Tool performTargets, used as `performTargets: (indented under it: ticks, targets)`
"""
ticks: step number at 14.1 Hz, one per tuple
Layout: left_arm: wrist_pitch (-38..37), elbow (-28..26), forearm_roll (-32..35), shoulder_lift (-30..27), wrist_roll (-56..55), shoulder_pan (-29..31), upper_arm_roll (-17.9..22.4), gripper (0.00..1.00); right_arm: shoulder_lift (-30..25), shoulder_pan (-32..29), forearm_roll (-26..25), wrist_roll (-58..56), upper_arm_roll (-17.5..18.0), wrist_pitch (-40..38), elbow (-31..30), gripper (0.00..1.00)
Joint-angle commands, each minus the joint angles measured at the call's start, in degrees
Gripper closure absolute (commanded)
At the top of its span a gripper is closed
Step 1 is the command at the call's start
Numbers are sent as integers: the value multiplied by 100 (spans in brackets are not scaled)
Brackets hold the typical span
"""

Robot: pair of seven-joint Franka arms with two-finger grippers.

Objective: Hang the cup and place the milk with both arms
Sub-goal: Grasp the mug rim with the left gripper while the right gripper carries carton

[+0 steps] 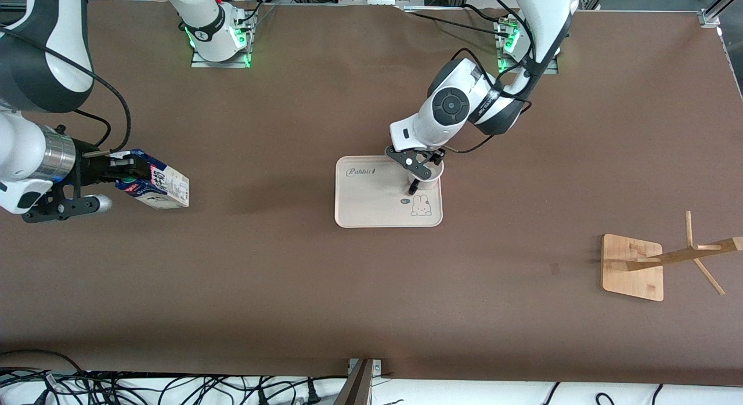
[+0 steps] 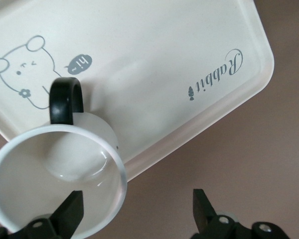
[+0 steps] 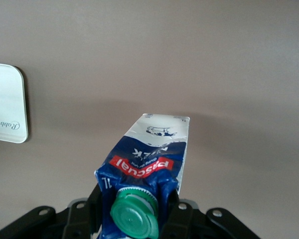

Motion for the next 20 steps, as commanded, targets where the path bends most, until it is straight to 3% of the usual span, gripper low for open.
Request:
performTargets:
  ticks: [1, 2, 4, 6, 9, 13, 20]
  targets:
    - [147, -92, 184, -6, 150, -34, 27, 49, -409, -852, -191, -85, 926, 410, -655, 50]
    - [138, -92, 447, -6, 142, -34, 27, 71, -497, -1125, -340, -85, 1217, 568, -866, 50]
    - [138, -92, 616, 29, 142, -34, 27, 100, -585, -1233, -499, -76, 1360, 789, -1192, 50]
    - [138, -83, 617, 29, 142, -34, 53, 100, -629, -1373, -508, -76, 1422, 991, -1508, 50]
    - [130, -57, 617, -15, 142, -25, 97, 100, -629, -1707, -499, -76, 1834, 1350, -1903, 50]
    - [25, 40, 608, -435, 159, 115, 316, 100, -761, -1726, -499, -59, 1897, 2352, -2782, 50]
    - [-968, 382, 617, -1473, 177, 1556, 730, 100, -744, -1840, -455, -67, 1906, 2898, -3319, 50]
